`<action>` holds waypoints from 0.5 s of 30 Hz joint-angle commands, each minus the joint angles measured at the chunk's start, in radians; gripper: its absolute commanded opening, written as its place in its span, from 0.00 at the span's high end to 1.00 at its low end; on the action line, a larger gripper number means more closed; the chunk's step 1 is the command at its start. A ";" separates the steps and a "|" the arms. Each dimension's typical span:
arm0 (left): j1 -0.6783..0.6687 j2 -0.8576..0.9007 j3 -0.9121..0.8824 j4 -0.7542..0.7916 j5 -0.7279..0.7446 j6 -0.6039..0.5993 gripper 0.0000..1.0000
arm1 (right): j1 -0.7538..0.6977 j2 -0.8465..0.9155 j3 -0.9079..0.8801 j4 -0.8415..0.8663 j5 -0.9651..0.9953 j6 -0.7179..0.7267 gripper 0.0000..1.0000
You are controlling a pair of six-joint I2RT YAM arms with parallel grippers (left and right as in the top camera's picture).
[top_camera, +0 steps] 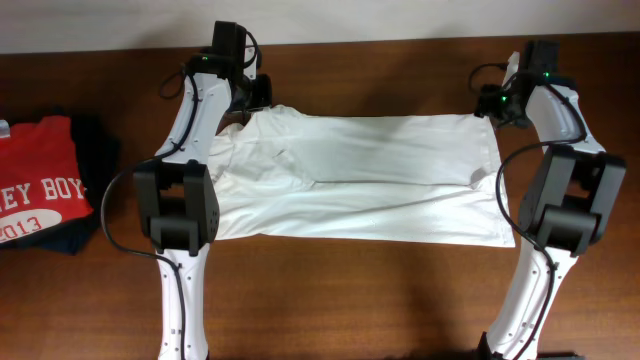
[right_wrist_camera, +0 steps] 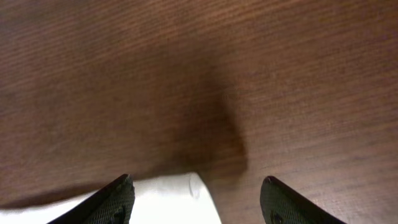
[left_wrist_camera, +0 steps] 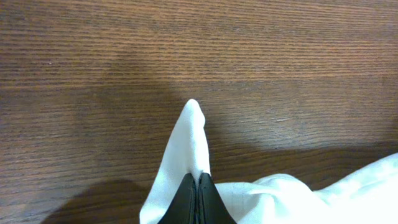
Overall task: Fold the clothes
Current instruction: 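Grasp the top corners with both grippers and pull them upward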
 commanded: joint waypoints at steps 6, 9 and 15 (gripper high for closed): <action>0.005 -0.004 0.010 -0.006 -0.007 -0.009 1.00 | 0.037 0.068 0.014 0.045 -0.005 0.011 0.66; 0.005 -0.004 0.010 -0.007 -0.007 -0.009 0.99 | 0.036 0.068 0.014 0.034 -0.005 0.012 0.93; 0.005 -0.004 0.010 0.006 -0.007 -0.009 0.96 | 0.025 0.061 0.041 -0.045 0.043 0.056 0.96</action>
